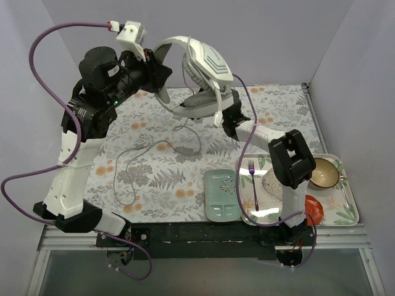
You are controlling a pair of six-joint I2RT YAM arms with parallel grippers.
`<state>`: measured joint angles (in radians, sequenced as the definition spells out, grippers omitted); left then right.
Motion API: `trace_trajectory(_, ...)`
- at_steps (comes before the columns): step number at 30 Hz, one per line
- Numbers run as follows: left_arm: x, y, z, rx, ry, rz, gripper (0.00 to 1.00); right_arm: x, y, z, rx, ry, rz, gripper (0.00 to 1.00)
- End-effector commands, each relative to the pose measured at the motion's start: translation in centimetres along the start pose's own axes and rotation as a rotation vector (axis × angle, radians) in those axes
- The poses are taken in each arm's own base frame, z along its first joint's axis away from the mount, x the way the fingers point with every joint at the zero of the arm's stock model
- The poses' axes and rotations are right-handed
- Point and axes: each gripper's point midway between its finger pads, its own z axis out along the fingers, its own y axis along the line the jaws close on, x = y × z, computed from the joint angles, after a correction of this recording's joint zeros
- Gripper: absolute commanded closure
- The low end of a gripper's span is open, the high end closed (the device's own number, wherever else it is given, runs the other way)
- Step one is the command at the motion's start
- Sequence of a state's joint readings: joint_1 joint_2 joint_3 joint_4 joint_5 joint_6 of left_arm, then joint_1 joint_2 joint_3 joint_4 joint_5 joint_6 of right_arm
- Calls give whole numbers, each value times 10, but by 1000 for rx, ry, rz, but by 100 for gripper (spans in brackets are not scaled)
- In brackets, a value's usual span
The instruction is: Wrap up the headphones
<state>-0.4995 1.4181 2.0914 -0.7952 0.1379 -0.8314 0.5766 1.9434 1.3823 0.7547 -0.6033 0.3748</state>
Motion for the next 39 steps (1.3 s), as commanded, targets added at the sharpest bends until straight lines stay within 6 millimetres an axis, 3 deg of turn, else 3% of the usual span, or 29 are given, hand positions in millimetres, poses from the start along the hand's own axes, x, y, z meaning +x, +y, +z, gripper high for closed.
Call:
trace_trajectory(1, -61, -5, -16, -38, -184, -100, 100, 18, 4, 21, -6, -32, 38, 57)
trace_trajectory(6, -88, -5, -23, -52, -260, -105, 100, 43, -1, 41, 32, -6, 84, 56)
trace_trajectory(10, -104, -10, -28, -36, -301, -126, 100, 49, -2, 60, 53, -7, 105, 57)
trace_trajectory(13, -106, -13, -24, -23, -301, -136, 100, 53, -2, 73, 59, -5, 114, 59)
trace_trajectory(18, -111, 5, -21, -115, -337, -122, 100, 74, 2, 80, 53, 36, 157, 89)
trace_trajectory(20, -112, 16, -17, -169, -354, -108, 100, 89, 5, 77, 64, 89, 178, 96)
trace_trajectory(23, -118, 30, -14, -242, -391, -86, 100, 113, 16, 71, 63, 177, 185, 99)
trace_trajectory(27, -121, 62, -4, -387, -432, -20, 100, 137, 40, 56, 40, 283, 168, 99)
trace_trajectory(28, -122, 78, -2, -449, -439, 6, 100, 146, 42, 49, 44, 312, 151, 99)
trace_trajectory(29, -128, 86, -2, -475, -468, 21, 100, 140, 49, 46, 41, 317, 131, 99)
trace_trajectory(32, -137, 118, -3, -571, -506, 56, 100, 151, 61, 30, 66, 392, 76, 99)
trace_trajectory(33, -140, 136, -6, -609, -516, 60, 100, 154, 70, 29, 58, 412, 60, 99)
trace_trajectory(35, -141, 152, -4, -636, -524, 59, 100, 164, 87, 21, 38, 472, 22, 99)
trace_trajectory(39, -127, 191, 4, -817, -504, 181, 100, 175, 113, 6, -5, 561, -18, 99)
